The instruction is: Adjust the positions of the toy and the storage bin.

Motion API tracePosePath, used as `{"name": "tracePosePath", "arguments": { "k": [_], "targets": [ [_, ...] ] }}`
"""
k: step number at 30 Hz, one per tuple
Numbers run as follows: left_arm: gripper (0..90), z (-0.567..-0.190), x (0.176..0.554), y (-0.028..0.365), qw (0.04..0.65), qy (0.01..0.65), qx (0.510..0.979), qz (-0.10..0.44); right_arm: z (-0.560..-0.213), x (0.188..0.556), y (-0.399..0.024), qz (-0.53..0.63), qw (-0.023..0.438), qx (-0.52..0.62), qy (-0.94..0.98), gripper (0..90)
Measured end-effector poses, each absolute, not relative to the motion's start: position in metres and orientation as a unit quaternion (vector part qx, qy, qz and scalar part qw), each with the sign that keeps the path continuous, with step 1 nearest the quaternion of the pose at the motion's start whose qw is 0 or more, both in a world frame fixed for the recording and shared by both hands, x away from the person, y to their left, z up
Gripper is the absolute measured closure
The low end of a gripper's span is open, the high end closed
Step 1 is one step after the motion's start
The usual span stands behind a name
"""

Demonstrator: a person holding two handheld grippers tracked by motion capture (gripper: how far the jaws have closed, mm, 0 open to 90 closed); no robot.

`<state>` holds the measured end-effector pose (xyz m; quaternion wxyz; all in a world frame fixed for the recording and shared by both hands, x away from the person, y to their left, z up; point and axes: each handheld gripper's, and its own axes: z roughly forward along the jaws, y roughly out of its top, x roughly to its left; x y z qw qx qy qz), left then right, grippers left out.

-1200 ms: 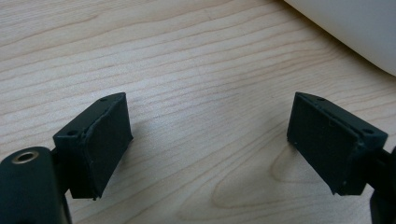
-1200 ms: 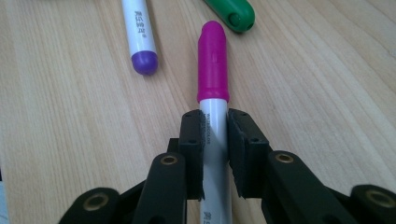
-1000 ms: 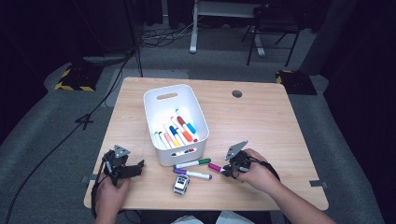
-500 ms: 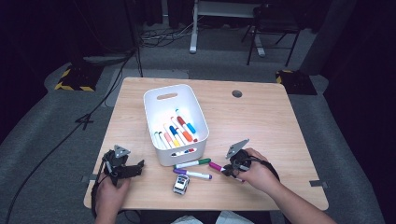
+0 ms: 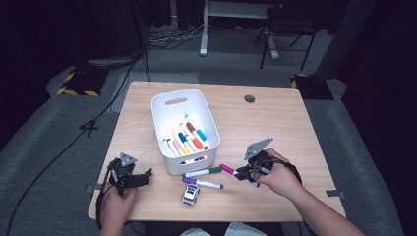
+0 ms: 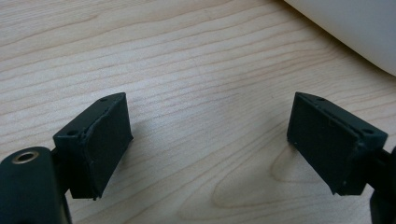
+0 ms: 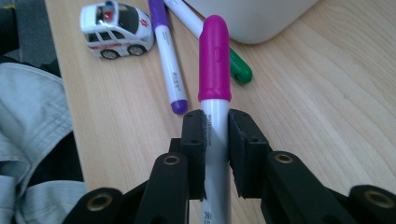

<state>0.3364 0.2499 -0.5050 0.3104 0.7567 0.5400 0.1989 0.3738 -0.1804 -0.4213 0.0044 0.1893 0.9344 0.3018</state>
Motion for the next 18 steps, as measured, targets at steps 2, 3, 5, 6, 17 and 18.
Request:
{"name": "tracePosePath", "arguments": {
  "k": [2,3,5,6,17,18],
  "targets": [
    [13.9,-0.505,0.336,0.250,0.311,0.540,0.757,0.199,-0.415,0.373,-0.180,0.309,0.003,0.184,0.933,77.0],
    [14.0,-0.505,0.336,0.250,0.310,0.540,0.757,0.199,-0.411,0.372,-0.180,0.315,0.002,0.180,0.932,77.0],
    [14.0,-0.505,0.336,0.250,0.311,0.540,0.757,0.199,-0.405,0.371,-0.179,0.322,0.005,0.175,0.930,77.0],
    [14.0,-0.505,0.336,0.250,0.311,0.540,0.757,0.199,-0.401,0.371,-0.179,0.329,0.003,0.171,0.928,77.0],
    [13.9,-0.505,0.336,0.250,0.311,0.540,0.756,0.199,-0.370,0.370,-0.169,0.358,0.013,0.137,0.923,77.0],
    [13.9,-0.505,0.336,0.250,0.310,0.540,0.757,0.199,-0.366,0.371,-0.167,0.362,0.014,0.137,0.922,77.0]
  ]
}}
